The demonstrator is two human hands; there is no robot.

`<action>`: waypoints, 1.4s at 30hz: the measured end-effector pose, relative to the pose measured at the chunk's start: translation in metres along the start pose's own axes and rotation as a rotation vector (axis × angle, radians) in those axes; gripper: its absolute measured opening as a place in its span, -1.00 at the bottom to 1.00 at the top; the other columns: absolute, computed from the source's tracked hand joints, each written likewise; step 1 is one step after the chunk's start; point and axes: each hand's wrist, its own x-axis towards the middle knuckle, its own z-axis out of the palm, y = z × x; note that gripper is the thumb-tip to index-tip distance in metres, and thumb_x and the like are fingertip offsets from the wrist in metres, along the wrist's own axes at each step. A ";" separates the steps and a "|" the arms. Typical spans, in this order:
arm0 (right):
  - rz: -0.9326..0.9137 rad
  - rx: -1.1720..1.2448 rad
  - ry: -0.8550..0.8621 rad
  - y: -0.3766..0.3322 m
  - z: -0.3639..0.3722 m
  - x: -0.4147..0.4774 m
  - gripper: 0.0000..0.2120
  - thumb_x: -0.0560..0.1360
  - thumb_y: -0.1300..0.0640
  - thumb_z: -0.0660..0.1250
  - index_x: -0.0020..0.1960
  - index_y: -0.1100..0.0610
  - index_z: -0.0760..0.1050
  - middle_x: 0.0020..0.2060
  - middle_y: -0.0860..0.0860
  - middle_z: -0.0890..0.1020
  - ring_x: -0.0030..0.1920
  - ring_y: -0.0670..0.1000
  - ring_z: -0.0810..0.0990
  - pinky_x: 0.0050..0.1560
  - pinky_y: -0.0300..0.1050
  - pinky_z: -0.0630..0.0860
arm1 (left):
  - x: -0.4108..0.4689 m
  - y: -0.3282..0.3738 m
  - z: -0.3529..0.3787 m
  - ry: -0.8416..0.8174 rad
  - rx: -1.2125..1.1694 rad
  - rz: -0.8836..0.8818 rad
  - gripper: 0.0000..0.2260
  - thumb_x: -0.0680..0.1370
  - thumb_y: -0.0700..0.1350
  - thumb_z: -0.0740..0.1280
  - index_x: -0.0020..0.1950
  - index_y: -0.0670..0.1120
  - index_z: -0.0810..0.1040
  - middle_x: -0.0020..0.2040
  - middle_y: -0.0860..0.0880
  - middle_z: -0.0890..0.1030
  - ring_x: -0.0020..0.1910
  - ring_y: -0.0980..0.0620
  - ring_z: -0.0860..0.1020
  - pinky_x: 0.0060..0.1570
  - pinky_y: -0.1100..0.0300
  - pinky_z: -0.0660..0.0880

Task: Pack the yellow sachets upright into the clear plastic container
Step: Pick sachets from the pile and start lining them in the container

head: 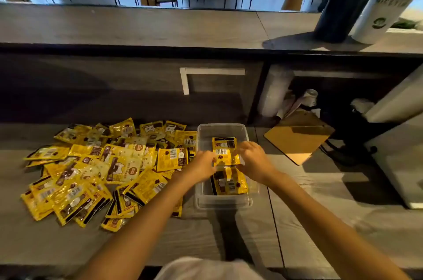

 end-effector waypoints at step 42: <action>0.479 1.064 0.239 0.010 -0.020 0.016 -0.59 0.49 0.40 0.23 0.29 0.16 0.36 0.14 0.16 0.50 0.15 0.12 0.54 -0.02 0.01 0.59 | 0.025 0.003 -0.021 0.304 -0.385 -0.028 -0.79 0.58 -0.26 0.18 0.15 -0.19 0.54 0.01 -0.16 0.59 -0.15 -0.04 0.60 -0.14 0.06 0.58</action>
